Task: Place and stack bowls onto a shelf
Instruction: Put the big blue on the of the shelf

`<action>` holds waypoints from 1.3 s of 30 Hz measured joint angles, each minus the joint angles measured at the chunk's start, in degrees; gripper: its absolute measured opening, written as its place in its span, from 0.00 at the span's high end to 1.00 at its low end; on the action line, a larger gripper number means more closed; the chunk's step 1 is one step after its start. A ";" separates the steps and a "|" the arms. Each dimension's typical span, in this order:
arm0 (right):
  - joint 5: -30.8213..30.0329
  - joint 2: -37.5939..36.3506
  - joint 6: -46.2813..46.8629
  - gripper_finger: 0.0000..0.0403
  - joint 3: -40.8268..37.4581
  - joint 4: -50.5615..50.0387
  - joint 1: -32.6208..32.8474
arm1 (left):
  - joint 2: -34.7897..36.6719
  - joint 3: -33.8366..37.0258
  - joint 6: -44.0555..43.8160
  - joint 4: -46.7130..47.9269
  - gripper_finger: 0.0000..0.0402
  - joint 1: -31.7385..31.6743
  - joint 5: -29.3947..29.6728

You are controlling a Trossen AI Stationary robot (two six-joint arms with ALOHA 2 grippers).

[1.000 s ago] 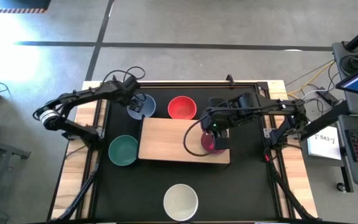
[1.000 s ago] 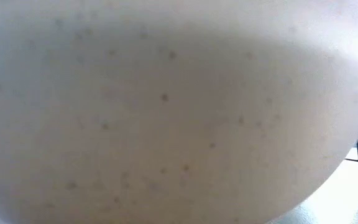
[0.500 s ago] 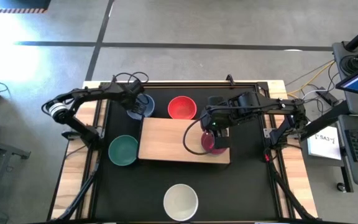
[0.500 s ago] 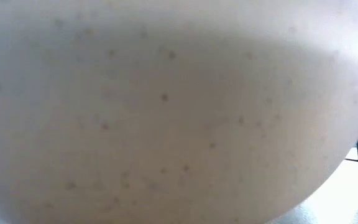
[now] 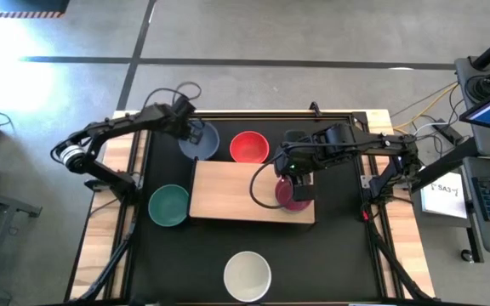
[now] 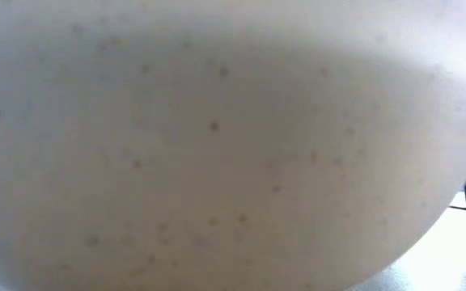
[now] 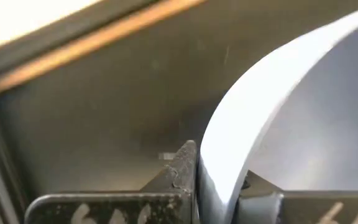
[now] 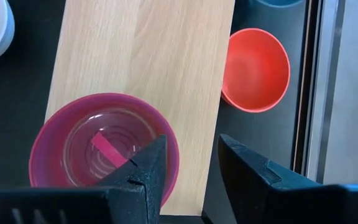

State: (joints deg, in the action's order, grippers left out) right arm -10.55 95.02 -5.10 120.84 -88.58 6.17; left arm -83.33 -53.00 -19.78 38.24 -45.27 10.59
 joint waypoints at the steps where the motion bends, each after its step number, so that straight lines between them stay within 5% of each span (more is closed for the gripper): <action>1: 0.00 0.00 0.06 0.67 0.00 0.02 0.00 | 0.07 -1.45 0.11 0.38 0.99 -0.30 0.03; 17: 0.00 0.00 2.35 0.67 0.00 -0.16 0.02 | -0.05 -31.07 4.67 18.23 1.00 2.28 -4.72; 26: -0.02 0.00 -0.06 0.68 0.00 -0.72 -0.59 | 0.66 -31.34 6.65 25.81 1.00 16.21 -14.61; 39: -0.01 0.00 -0.99 0.68 0.00 -0.76 -3.53 | -1.97 -30.09 3.84 21.60 1.00 33.25 -15.43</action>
State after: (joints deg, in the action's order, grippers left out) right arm -10.55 95.02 -6.09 120.84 -89.34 2.64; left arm -85.30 -83.09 -15.94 59.84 -12.01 -4.84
